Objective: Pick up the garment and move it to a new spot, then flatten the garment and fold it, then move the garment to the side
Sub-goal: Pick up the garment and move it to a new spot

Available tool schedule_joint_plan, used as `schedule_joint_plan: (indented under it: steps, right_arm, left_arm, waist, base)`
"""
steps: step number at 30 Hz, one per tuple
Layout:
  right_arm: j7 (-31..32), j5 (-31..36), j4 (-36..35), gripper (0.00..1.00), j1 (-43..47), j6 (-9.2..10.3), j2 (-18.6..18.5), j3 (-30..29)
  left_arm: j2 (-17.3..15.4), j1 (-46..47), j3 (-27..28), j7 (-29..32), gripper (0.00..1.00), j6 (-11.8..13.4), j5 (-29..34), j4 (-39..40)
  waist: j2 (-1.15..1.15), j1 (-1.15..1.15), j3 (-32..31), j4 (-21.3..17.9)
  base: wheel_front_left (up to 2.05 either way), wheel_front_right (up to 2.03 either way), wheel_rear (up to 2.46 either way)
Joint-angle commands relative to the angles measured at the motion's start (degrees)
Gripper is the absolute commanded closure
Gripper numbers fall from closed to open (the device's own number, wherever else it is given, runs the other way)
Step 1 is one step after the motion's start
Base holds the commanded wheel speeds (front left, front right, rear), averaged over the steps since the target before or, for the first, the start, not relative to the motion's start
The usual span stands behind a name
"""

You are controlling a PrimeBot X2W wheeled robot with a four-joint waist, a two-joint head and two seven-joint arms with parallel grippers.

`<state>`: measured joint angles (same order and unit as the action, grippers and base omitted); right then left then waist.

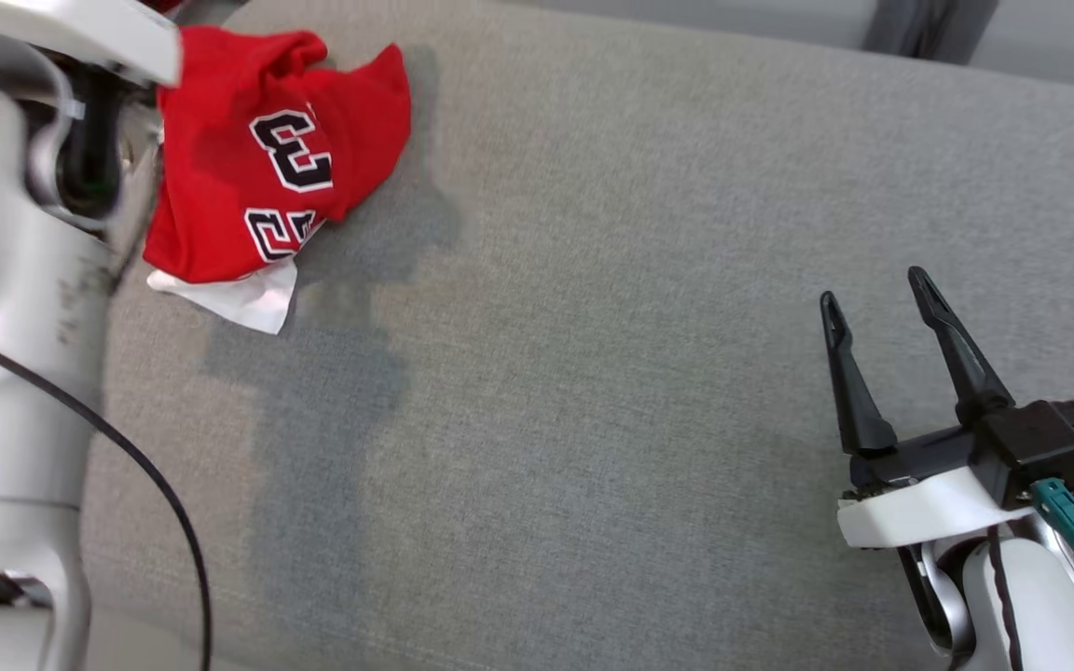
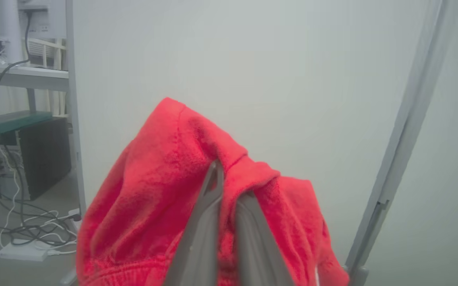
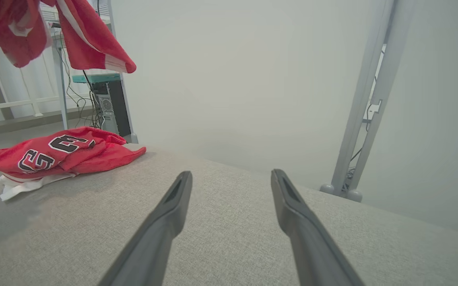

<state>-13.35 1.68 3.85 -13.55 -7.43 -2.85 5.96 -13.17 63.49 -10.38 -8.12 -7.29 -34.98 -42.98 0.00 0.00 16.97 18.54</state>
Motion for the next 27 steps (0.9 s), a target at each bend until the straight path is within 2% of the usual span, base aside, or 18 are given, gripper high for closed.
schedule_joint_plan:
  steps: [1, 9, 14, 21, 22, 26, 27]
  right_arm:
    - [-0.59, -0.42, 0.22, 0.00, 0.74, -0.11, -0.21, -0.86]
    - [-1.44, -2.87, 0.29, 0.00, 2.50, -0.08, -0.14, -4.35]
    - [-1.66, -3.42, -0.07, 0.00, 3.38, -0.07, -0.16, -6.31]
    - [-1.84, -4.24, -0.59, 0.00, 3.00, -0.07, -0.13, -8.45]
    - [-1.87, -4.36, -0.48, 0.00, 2.87, -0.07, -0.09, -8.65]
    - [-1.83, -4.65, -0.32, 0.00, 2.55, -0.07, -0.15, -8.98]
    - [-1.83, -4.65, -0.32, 0.00, 2.55, -0.07, -0.15, -8.98]
  left_arm:
    - [0.50, -2.35, -2.03, -0.98, 1.00, -0.19, -1.53, 3.06]
    - [-1.30, -12.34, -9.41, -2.95, 1.00, -0.21, -7.37, 18.92]
    - [-1.27, -18.44, -12.77, -3.42, 1.00, -0.21, -7.50, 25.97]
    - [0.65, -23.19, -16.98, -3.99, 1.00, 1.33, -4.74, 30.03]
    - [1.54, -23.70, -18.25, -4.40, 1.00, 1.84, -3.65, 29.81]
    - [3.64, -24.11, -20.10, -5.19, 1.00, 3.04, -1.56, 27.78]
    - [3.64, -24.11, -20.10, -5.19, 1.00, 3.04, -1.56, 27.78]
  waist:
    - [0.00, 0.00, -2.34, -1.24]
    - [0.00, 0.00, -6.35, -5.49]
    - [0.00, 0.00, -7.84, -9.61]
    - [0.00, 0.00, -7.87, -16.58]
    - [0.00, 0.00, -7.53, -18.81]
    - [0.00, 0.00, -6.68, -23.32]
    - [0.00, 0.00, -6.68, -23.32]
  base:
    - [0.00, 0.00, 0.00]
    - [0.00, 0.00, 0.00]
    - [0.00, 0.00, 0.00]
    - [0.00, 0.00, 0.00]
    - [0.00, 0.00, 0.00]
    - [0.00, 0.00, 0.00]
    - [0.00, 0.00, 0.00]
